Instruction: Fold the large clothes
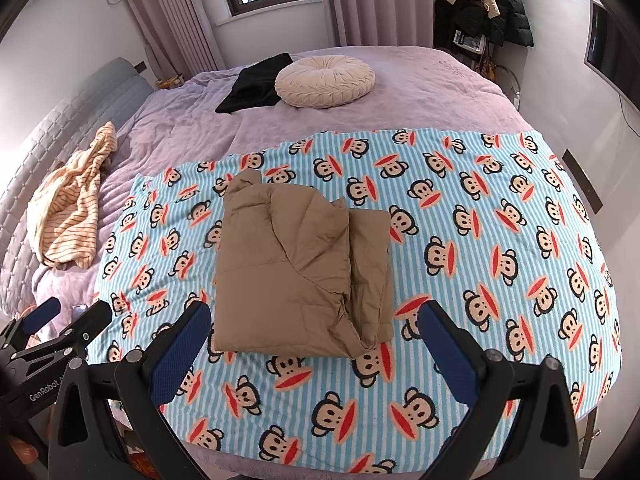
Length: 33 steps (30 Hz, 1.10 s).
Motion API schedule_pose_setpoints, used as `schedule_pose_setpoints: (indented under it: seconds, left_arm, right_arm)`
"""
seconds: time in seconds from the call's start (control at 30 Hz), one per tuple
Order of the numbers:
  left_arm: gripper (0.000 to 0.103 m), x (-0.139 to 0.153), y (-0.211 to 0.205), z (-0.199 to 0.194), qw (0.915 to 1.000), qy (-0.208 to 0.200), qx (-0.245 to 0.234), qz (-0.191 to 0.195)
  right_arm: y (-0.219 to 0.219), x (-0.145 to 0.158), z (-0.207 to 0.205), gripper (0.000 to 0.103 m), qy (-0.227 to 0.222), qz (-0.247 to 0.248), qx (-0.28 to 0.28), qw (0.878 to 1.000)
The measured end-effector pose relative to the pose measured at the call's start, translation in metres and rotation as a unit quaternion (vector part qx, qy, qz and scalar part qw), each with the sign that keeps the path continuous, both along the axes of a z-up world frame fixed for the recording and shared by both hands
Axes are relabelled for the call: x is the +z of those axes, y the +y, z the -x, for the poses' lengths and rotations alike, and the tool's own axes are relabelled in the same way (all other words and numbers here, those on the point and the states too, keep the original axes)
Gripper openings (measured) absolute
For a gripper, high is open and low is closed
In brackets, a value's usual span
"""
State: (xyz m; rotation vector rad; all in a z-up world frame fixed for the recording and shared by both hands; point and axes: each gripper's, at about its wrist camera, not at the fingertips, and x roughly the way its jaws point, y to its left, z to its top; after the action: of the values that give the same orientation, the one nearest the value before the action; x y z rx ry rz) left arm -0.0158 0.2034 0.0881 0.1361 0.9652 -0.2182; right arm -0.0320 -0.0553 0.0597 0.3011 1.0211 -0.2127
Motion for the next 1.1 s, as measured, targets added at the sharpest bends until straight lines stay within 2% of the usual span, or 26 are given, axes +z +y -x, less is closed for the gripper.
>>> schedule_pose_setpoints:
  seconds: [1.1]
  left_arm:
    - [0.103, 0.0003, 0.0027, -0.0064, 1.0000, 0.001, 0.006, 0.001]
  right_arm:
    - [0.0036, 0.0009, 0.0003, 0.103, 0.001, 0.001, -0.002, 1.000]
